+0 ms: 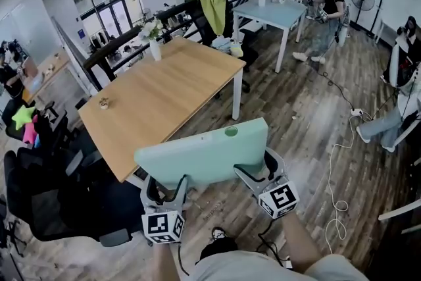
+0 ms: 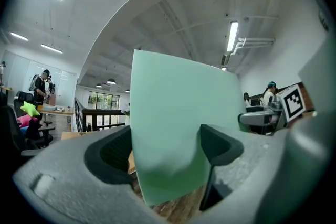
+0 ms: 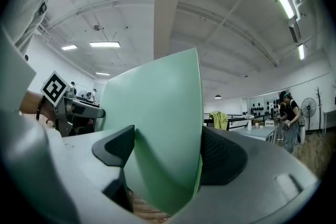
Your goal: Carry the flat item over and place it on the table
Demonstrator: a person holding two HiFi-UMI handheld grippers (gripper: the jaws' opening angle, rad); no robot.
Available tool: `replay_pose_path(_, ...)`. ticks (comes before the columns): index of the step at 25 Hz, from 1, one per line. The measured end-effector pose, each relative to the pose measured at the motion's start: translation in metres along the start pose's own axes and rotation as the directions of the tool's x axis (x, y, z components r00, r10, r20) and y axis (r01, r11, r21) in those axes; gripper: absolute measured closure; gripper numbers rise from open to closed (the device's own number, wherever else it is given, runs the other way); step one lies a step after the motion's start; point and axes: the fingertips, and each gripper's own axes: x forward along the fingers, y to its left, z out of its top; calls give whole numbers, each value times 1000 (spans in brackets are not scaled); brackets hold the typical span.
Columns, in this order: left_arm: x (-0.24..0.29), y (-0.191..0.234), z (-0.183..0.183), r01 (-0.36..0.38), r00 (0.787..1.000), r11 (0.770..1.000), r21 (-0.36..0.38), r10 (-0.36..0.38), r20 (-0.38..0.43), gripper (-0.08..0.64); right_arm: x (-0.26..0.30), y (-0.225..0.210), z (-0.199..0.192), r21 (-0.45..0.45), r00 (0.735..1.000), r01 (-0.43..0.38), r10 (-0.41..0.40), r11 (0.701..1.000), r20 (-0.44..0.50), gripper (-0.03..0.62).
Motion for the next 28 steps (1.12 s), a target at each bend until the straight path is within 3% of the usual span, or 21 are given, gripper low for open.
replay_pose_path(11,26,44,-6,7,1000,999,-31,-6,18,140,50,8,-3,-28,1000,10,-10,1000,-20,196)
replay_pose_path(19,27,74,-13,-40,999,997,-63,41,15,140,81,23,-4,-41,998,-44,42,998,-36,196)
replay_pose_path(28,63,113,-9,-111,994,992,-61,112,13,140,149,13,-8,-32,993,-115,115,993,-20,196)
